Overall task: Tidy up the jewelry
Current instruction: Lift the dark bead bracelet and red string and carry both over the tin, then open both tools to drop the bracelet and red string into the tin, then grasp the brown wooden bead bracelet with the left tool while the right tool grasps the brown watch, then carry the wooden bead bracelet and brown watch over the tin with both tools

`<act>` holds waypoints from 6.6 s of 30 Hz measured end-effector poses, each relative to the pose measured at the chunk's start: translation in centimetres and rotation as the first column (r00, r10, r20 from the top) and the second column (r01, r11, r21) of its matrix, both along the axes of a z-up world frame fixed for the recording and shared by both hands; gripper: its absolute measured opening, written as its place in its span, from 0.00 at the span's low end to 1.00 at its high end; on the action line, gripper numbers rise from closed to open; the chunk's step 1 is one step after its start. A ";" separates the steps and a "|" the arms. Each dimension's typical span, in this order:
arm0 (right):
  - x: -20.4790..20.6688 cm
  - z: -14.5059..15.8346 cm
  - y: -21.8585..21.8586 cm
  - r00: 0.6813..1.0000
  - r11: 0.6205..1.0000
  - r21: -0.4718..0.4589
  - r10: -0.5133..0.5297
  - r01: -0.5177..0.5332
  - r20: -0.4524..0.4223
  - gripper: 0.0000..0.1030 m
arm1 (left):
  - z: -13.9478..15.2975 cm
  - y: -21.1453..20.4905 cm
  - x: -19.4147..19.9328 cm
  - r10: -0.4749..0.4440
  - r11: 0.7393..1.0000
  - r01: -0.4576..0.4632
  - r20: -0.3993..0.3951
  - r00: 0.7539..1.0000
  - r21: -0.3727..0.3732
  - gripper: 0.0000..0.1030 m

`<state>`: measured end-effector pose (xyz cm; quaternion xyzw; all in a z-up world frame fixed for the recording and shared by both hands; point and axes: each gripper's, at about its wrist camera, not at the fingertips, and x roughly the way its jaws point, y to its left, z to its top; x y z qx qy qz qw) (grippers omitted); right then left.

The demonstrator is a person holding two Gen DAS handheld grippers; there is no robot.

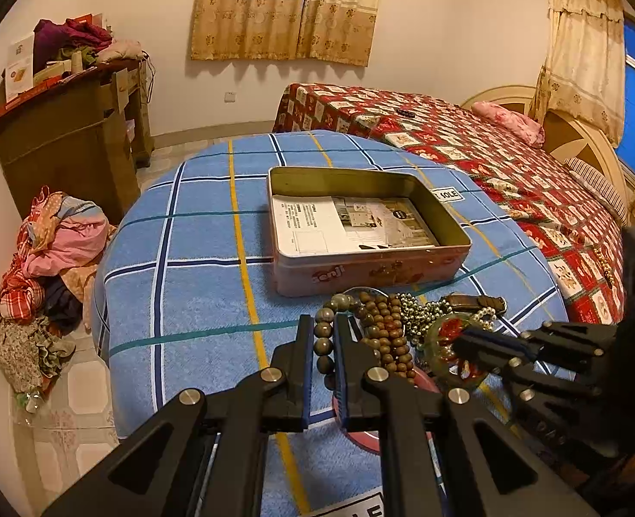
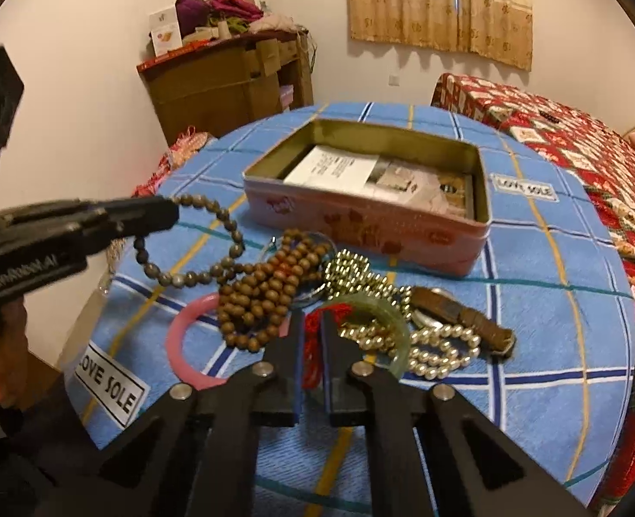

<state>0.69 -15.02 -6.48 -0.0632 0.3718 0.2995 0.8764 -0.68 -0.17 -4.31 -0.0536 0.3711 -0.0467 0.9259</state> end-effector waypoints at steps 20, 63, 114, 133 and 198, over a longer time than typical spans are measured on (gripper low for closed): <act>1.5 5.2 -0.9 0.994 0.998 0.062 -0.009 0.002 0.108 0.07 | 3.0 0.6 1.6 -0.011 1.000 0.012 0.072 0.997 -0.016 0.08; 15.0 3.4 -0.5 0.994 0.996 0.010 -0.090 0.090 0.067 0.07 | 0.7 0.5 14.2 -0.024 0.996 0.025 -0.013 1.000 0.089 0.08; 6.7 -2.1 -8.0 0.966 0.964 -0.070 -0.257 0.256 -0.010 0.68 | -3.1 -3.0 3.8 -0.065 0.995 0.070 -0.071 0.995 0.071 0.76; 5.6 -2.3 -5.2 0.992 0.989 -0.080 -0.128 0.127 -0.011 0.68 | -3.6 -2.7 3.8 -0.120 0.992 0.122 -0.085 0.989 0.021 0.18; 5.8 4.1 -4.3 0.990 0.995 0.068 -0.085 0.078 0.109 0.23 | 2.9 0.1 5.2 -0.043 0.999 0.045 0.099 0.994 -0.018 0.07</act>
